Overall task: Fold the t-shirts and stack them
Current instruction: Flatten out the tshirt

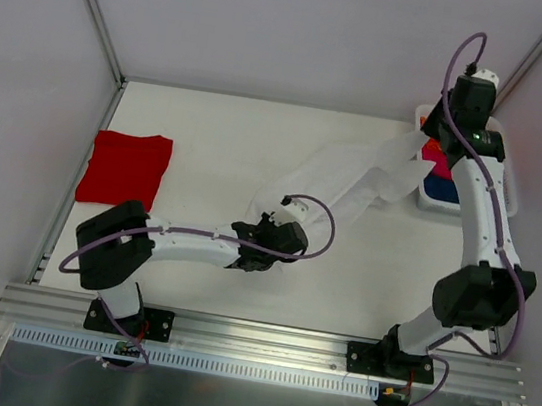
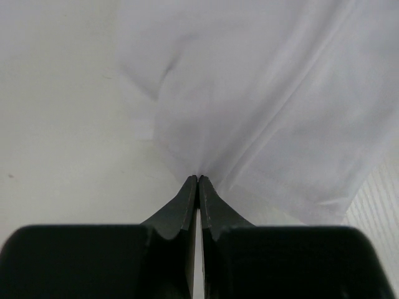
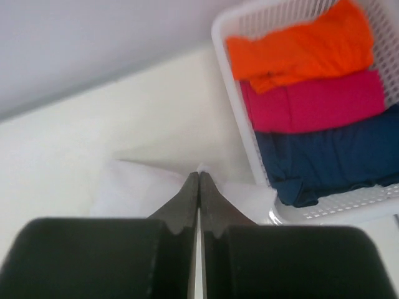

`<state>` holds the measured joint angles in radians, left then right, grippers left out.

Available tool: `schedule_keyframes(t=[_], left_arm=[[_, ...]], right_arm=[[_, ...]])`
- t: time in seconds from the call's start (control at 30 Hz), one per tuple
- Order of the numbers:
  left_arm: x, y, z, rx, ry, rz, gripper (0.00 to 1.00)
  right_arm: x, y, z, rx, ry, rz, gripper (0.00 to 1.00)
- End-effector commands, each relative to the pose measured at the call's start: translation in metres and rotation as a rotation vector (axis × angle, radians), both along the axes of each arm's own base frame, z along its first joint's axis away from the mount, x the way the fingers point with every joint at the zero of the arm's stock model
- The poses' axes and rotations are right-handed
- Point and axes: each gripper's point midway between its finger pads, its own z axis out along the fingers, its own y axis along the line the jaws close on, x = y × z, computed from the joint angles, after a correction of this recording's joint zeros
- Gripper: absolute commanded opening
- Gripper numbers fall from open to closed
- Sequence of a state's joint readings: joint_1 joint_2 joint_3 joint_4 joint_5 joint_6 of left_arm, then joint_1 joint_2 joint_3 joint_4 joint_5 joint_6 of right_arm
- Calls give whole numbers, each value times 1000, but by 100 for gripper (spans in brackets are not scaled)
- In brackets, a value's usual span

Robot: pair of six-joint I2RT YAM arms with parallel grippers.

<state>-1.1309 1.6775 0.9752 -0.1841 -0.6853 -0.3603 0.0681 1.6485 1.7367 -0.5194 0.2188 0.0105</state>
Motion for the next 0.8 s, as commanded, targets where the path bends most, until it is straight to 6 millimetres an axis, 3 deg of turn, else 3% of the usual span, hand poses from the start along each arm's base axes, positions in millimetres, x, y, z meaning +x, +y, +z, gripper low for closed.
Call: schedule_keyframes(t=[0.0, 0.03, 0.07, 0.23, 0.37, 0.43, 0.47, 0.53, 0.63, 0.77], left_arm=[[13, 22, 69, -58, -132, 96, 0], [14, 25, 81, -66, -152, 103, 0], [15, 26, 108, -116, -189, 112, 0], [10, 49, 193, -206, -338, 129, 0], [6, 71, 282, -232, -502, 151, 0], [-2, 74, 311, -195, -554, 123, 0], [-6, 79, 339, -232, -591, 151, 0], [-19, 80, 375, -270, -626, 123, 0], [-33, 86, 411, -291, -664, 125, 0], [-44, 90, 443, -270, -690, 111, 0]], right_arm=[[-39, 0, 99, 21, -227, 15, 0], [-48, 0, 110, 22, -250, 18, 0], [-66, -1, 129, 28, -297, 22, 0], [-126, 2, 176, 50, -432, 59, 0], [-170, 5, 212, 78, -541, 87, 0], [-194, 6, 231, 86, -600, 98, 0], [-201, 7, 236, 91, -618, 104, 0], [-221, 7, 251, 99, -675, 114, 0], [-247, 7, 275, 109, -756, 121, 0], [-279, 3, 309, 107, -867, 115, 0]])
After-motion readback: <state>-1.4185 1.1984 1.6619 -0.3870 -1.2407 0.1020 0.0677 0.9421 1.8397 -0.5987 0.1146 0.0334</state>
